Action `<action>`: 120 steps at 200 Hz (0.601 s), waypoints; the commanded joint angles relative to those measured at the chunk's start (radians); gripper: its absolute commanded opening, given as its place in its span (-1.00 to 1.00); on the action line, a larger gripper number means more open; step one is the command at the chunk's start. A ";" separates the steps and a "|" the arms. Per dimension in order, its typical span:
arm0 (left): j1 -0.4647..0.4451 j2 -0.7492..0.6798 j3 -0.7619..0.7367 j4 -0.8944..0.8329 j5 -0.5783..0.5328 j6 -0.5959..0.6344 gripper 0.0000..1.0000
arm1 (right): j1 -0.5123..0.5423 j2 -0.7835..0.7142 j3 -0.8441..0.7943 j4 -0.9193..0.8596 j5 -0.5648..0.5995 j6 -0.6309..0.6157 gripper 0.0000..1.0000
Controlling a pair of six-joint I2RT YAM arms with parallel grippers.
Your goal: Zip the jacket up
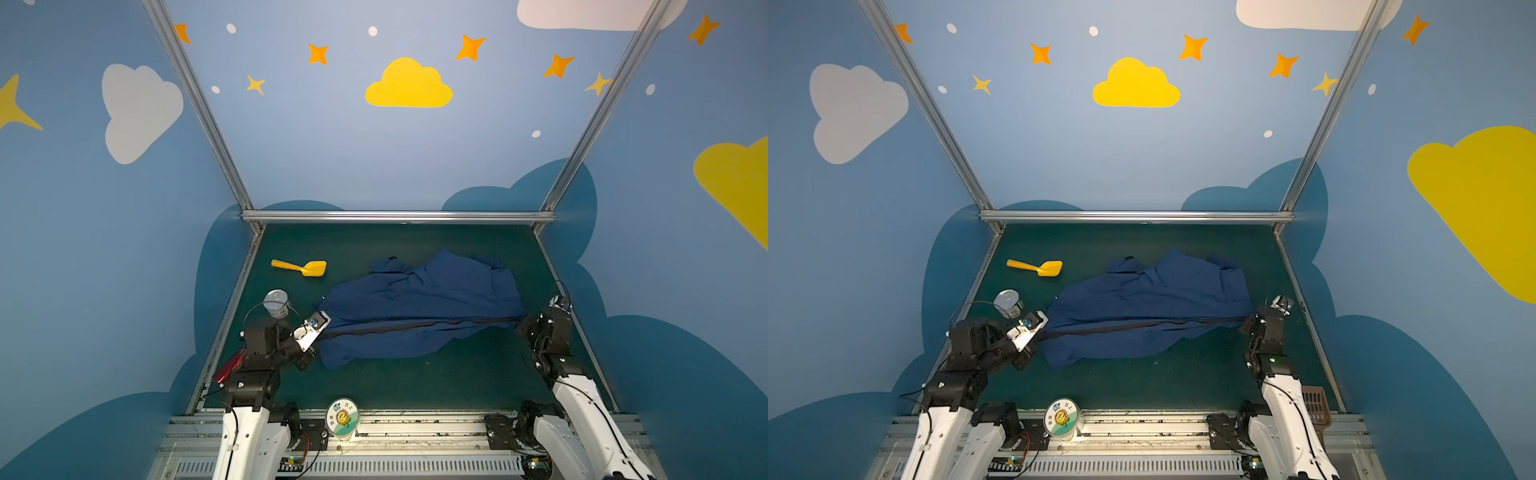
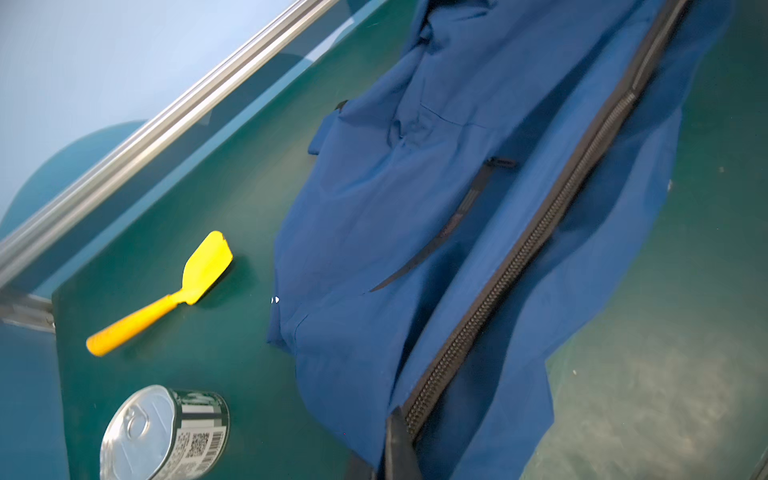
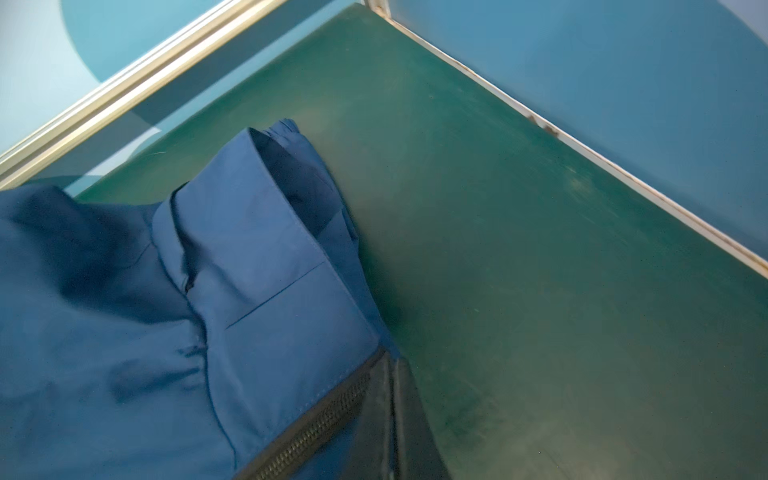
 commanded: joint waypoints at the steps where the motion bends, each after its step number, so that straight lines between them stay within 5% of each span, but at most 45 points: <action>1: 0.008 -0.020 -0.012 0.009 -0.088 0.083 -0.95 | -0.040 -0.003 0.004 -0.075 0.143 0.049 -1.00; 48: 0.004 -0.035 -0.012 -0.048 -0.007 0.146 -0.94 | -0.056 -0.010 0.027 -0.144 0.128 0.092 -0.99; 60: 0.001 -0.054 -0.020 -0.049 0.042 0.164 -0.91 | -0.056 -0.035 0.029 -0.165 0.124 0.109 -0.50; 77: 0.001 -0.083 -0.034 -0.034 0.078 0.166 -0.04 | -0.056 -0.083 0.023 -0.172 0.131 0.109 0.24; 87: -0.001 -0.098 -0.042 -0.013 0.070 0.152 0.94 | -0.056 -0.111 0.024 -0.185 0.158 0.104 0.51; 120: -0.002 -0.117 -0.049 0.085 -0.022 0.046 0.99 | -0.056 -0.161 0.044 -0.189 0.216 0.026 0.71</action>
